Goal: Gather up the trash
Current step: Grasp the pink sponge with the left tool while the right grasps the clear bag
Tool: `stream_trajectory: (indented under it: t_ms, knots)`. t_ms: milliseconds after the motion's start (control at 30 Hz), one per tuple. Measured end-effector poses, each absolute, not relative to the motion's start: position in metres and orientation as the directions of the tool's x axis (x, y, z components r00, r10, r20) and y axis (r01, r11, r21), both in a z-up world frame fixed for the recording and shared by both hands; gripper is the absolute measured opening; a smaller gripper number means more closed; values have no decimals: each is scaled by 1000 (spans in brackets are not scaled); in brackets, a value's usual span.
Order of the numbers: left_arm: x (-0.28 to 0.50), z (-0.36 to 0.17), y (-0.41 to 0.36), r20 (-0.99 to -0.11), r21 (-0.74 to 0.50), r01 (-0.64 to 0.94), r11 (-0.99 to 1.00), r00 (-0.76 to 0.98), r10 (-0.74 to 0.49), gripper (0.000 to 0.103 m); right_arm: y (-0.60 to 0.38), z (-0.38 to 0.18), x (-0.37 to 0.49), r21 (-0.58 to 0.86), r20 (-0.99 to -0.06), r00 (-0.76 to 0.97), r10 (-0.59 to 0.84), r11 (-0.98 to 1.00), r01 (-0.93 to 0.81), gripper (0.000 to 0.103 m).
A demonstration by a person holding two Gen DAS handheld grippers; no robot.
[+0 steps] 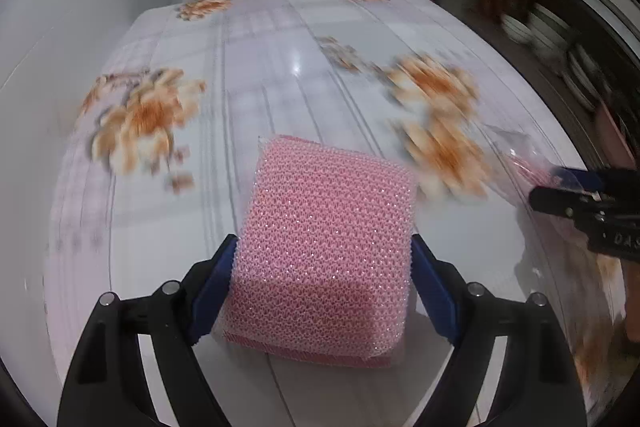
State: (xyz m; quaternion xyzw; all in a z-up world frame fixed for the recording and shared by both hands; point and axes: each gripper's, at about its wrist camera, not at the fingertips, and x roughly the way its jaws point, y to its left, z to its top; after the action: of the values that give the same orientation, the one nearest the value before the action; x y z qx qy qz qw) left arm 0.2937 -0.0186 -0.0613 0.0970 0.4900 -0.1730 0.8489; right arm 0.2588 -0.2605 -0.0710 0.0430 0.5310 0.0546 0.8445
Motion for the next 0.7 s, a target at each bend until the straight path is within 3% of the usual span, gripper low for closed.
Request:
stream_trajectory:
  t_ms: [167,433,567,700]
  knots:
    - [228,-61,-15,-876,-26,414,910,429,-220,82,-262,-73,187,161,-896,407,176,984,-71,56]
    - [170,-61,-7,-884,-137,376,916,370,-284,87,-266,-74,119,278,-886,381,265,960,-22,77]
    - [163,-56,-3,-873,-208,361,909,351,-339,92,-279,-68,112,444,-825,392,407,896,4,83]
    - [162,-57,-8,-876,-157,396,905,368,-313,93,-293,-61,102,540,-758,441,480,841,12,86]
